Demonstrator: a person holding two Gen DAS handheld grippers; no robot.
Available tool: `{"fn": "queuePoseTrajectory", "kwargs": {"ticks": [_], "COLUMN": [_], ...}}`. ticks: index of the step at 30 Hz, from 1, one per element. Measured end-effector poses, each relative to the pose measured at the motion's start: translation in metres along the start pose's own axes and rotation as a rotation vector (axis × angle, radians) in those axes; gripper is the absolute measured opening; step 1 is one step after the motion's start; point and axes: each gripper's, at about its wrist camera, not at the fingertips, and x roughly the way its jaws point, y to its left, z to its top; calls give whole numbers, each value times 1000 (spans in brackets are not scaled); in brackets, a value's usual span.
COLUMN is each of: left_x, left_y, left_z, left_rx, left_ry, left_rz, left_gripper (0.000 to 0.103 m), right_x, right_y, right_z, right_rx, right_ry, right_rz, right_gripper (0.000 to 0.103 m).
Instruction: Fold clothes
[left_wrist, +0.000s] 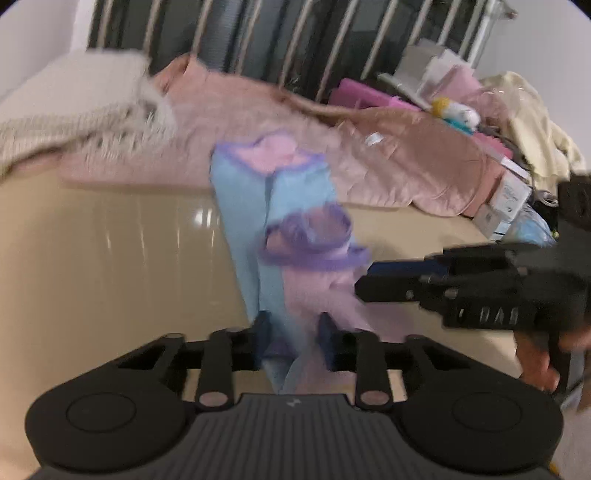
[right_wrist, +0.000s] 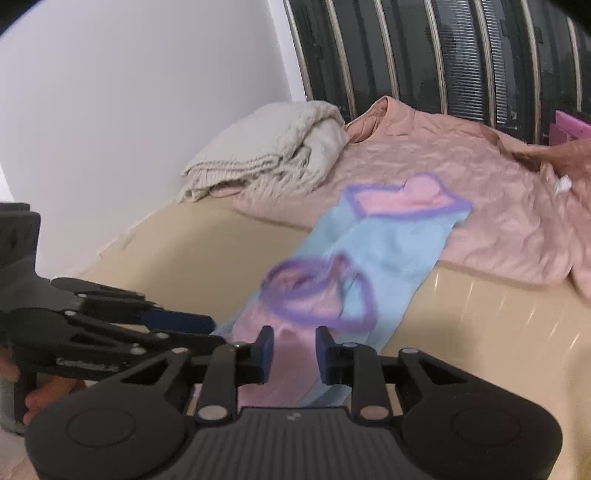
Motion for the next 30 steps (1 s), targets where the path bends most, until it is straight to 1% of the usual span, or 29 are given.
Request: {"fn": "queuePoseTrajectory", "kwargs": {"ticks": [1,3,4,6,7,8,9,10,11,12,13,14,15,16,17,18,19,21,22,23,24,25,27,28,29,30], "left_x": [-1,-8,-11,-26,-33,-43,-54,-64,-76,-83,-88,-93,-98,-95,-88,-79,-71,-61,-57,-54,-52,-52,-61,-69,-79,-87], "left_y": [4,7,5,-3,-5,-8,-11,-14,-19,-25,-33,-40,-47,-54,-59,-61,-61,-57,-53,-50,-46,-44,-45,-45,-45,-45], "left_z": [-3,-9,-13,-27,-34,-40,-45,-49,-55,-60,-66,-72,-77,-80,-80,-79,-77,-73,-72,-70,-69,-71,-80,-85,-91,-96], "left_rx": [-34,-70,-70,-57,-58,-41,-19,27,108,208,312,416,519,587,623,638,639,624,610,589,572,566,581,599,619,643], "left_ry": [-9,-9,-7,-12,-22,-34,-45,-59,-84,-104,-122,-140,-158,-145,-125,-111,-98,-86,-74,-54,-32,-14,-8,-32,-61,-96], "left_rz": [-8,-16,-23,-39,-53,-73,-94,-112,-119,-120,-120,-119,-118,-130,-129,-121,-110,-100,-117,-130,-138,-153,-173,-170,-165,-148], "left_gripper": [15,13,13,14,16,20,23,28,32,35,40,43,43,43,43,42,42,40,33,20,15,10,11,13,26,41], "right_x": [3,4,0,-13,-21,-30,-39,-54,-70,-87,-103,-110,-112,-109,-101,-93,-85,-70,-68,-66,-66,-68,-77,-82,-87,-92], "right_y": [4,13,18,27,31,37,42,47,52,58,64,69,73,76,76,75,75,73,69,66,65,65,71,74,77,79], "right_z": [-9,-20,-26,-33,-39,-44,-50,-58,-66,-75,-85,-92,-96,-98,-98,-98,-98,-98,-97,-96,-96,-97,-105,-109,-113,-117], "right_rx": [3,-16,-32,-26,-22,-36,-56,-100,-148,-225,-319,-392,-453,-499,-515,-531,-548,-573,-554,-534,-516,-504,-530,-543,-556,-568], "right_ry": [6,5,0,17,23,22,11,-37,-86,-141,-185,-193,-174,-143,-120,-97,-74,-32,-34,-34,-28,-22,-22,-21,-21,-21], "right_rz": [1,-28,-40,-40,-36,-43,-47,-41,-32,-7,18,32,43,50,52,54,55,62,79,93,95,95,89,85,82,79], "right_gripper": [14,11,9,9,9,10,12,20,26,42,52,54,53,52,51,48,43,37,36,32,21,14,14,14,14,19]}}
